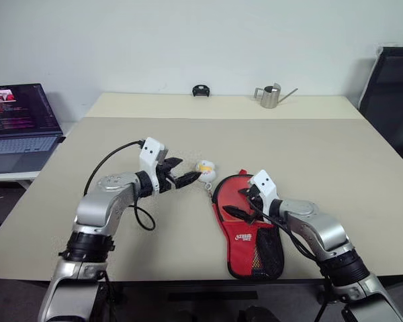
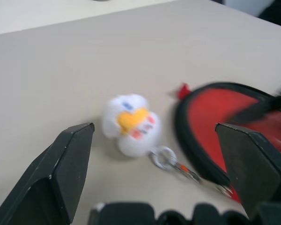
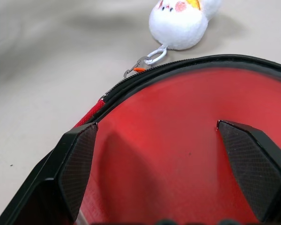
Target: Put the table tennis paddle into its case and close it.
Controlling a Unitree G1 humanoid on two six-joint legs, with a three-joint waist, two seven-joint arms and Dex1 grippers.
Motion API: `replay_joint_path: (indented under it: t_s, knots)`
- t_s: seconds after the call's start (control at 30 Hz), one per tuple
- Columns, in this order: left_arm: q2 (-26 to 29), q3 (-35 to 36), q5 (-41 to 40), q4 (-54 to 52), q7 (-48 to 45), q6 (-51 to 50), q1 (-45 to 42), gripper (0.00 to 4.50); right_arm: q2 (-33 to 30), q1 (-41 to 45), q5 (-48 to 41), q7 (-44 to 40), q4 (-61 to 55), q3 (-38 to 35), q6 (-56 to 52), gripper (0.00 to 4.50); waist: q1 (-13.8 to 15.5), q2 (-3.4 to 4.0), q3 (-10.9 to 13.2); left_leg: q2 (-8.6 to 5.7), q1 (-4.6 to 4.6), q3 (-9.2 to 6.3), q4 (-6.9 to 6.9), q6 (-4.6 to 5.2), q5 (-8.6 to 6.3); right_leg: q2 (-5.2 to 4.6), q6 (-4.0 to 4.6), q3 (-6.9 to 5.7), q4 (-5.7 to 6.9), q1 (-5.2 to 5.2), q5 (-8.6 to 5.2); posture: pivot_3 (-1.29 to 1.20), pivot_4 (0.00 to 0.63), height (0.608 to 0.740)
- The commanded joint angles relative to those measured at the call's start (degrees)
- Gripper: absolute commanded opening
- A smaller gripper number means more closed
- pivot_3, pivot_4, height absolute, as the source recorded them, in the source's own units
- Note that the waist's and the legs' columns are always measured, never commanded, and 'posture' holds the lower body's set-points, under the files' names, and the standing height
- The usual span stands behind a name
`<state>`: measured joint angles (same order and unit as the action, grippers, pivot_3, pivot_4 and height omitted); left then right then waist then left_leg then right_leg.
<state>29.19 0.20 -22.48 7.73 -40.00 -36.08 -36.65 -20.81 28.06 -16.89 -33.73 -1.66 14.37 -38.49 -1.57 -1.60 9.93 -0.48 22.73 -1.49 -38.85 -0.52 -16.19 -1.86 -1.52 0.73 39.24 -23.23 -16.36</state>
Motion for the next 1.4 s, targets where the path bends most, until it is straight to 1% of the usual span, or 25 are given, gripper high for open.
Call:
replay_joint_path:
  t_s: [0.03,0.13,0.27,0.43,0.57,0.7,0.83,0.93,0.97,1.2,1.27,1.33,1.4]
  knots:
    - [-2.95,-1.69,3.71,6.74,2.32,3.35,-5.5,4.5,1.32,-0.78,0.86,0.08,1.62,-0.05,0.11,4.47,-0.01,0.0,0.0,0.0,-0.01,0.0,0.0,0.0,0.0,0.0,0.0,0.01,0.0,0.0,0.0,0.0,0.15,0.74]
    - [-6.06,-3.33,7.31,16.8,2.89,7.55,-10.9,4.5,2.57,-0.87,1.15,0.37,2.0,-0.04,0.24,4.47,0.05,-0.05,-0.03,-0.02,-0.02,0.0,-0.05,-0.01,0.01,0.0,0.0,-0.01,0.08,0.0,0.0,0.0,0.15,0.74]
    - [-9.83,-4.25,10.99,32.94,2.62,14.02,-18.34,4.5,4.1,-1.04,1.6,0.86,2.09,-0.35,0.17,4.47,-0.16,-0.06,-0.04,-0.03,-0.04,0.05,-0.06,-0.01,0.01,0.0,0.0,0.03,0.14,-0.01,0.0,0.0,0.15,0.74]
    - [-12.92,-4.29,14.35,49.8,1.75,19.64,-24.9,4.5,5.34,-1.29,1.96,1.42,1.61,-0.64,-0.22,4.47,-0.32,-0.07,-0.04,-0.03,-0.06,0.08,-0.06,-0.01,0.01,0.01,0.0,0.04,0.21,-0.05,0.0,0.0,0.15,0.74]
    - [-14.23,-4.71,16.18,55.47,-1.3,20.85,-26.31,4.5,5.92,-1.56,2.17,1.92,0.95,-1.11,-0.62,4.47,-0.31,-0.07,-0.04,-0.03,-0.05,0.08,-0.06,-0.01,0.01,0.01,0.0,0.02,0.22,-0.05,0.0,0.0,0.15,0.74]
    - [-14.73,-5.58,18.22,57.51,-4.59,20.54,-25.3,4.5,6.42,-1.8,2.23,2.39,0.36,-1.76,-1.05,4.47,-0.21,-0.09,-0.07,-0.04,-0.05,0.07,-0.06,-0.01,0.01,0.01,0.0,0.03,0.23,-0.05,0.0,0.0,0.15,0.74]
    - [-14.73,-5.06,19.57,58.51,-4.83,21.62,-24.55,4.5,7.02,-1.73,2.31,2.76,0.33,-1.86,-1.15,4.47,-0.2,-0.12,-0.13,-0.04,-0.06,0.07,-0.06,-0.01,0.01,0.01,0.0,0.03,0.24,-0.05,0.0,0.0,0.15,0.74]
    - [-14.76,-4.38,19.88,59.29,-4.47,22.22,-24.33,3.89,7.22,-1.71,2.39,2.94,0.42,-1.82,-1.1,4.5,-0.2,-0.12,-0.14,-0.04,-0.09,0.07,-0.06,-0.01,0.01,0.01,0.0,0.05,0.27,-0.05,0.0,0.0,0.15,0.74]
    - [-14.79,-4.22,19.9,59.31,-4.75,22.25,-24.13,3.59,7.32,-1.79,2.28,3.09,0.34,-2.02,-1.24,4.5,-0.2,-0.12,-0.14,-0.04,-0.09,0.07,-0.06,-0.01,0.01,0.01,0.0,0.04,0.28,-0.05,0.0,0.0,0.15,0.74]
    - [-13.81,-3.84,19.8,56.68,-8.11,21.82,-22.01,1.13,7.43,-1.58,2.02,4.79,-0.32,-4.65,-2.07,4.5,-0.15,-0.12,-0.16,-0.04,-0.09,0.07,-0.06,-0.01,0.01,0.0,0.0,0.04,0.28,-0.04,0.0,0.0,0.15,0.74]
    - [-13.1,-3.59,19.7,55.52,-8.95,21.5,-21.39,0.57,7.39,-1.18,2.92,5.65,0.26,-4.45,-2.02,4.5,-0.15,-0.12,-0.16,-0.04,-0.09,0.07,-0.06,-0.01,0.01,0.0,0.0,0.05,0.28,-0.04,0.0,0.0,0.15,0.74]
    - [-12.38,-3.13,19.36,53.95,-9.67,20.83,-20.93,0.3,7.05,-0.61,3.6,5.81,1.87,-3.92,-2.8,4.5,-0.25,-0.12,-0.16,-0.04,-0.1,0.07,-0.06,-0.01,0.01,0.0,0.0,0.06,0.28,-0.04,0.0,0.0,0.15,0.74]
    - [-11.66,-3.0,19.13,52.08,-10.6,20.26,-20.47,0.29,6.01,-0.36,5.66,6.0,3.85,-2.59,-1.53,4.5,-0.33,-0.12,-0.16,-0.04,-0.11,0.08,-0.06,-0.01,0.01,0.0,0.0,0.07,0.29,-0.04,0.0,0.0,0.15,0.74]
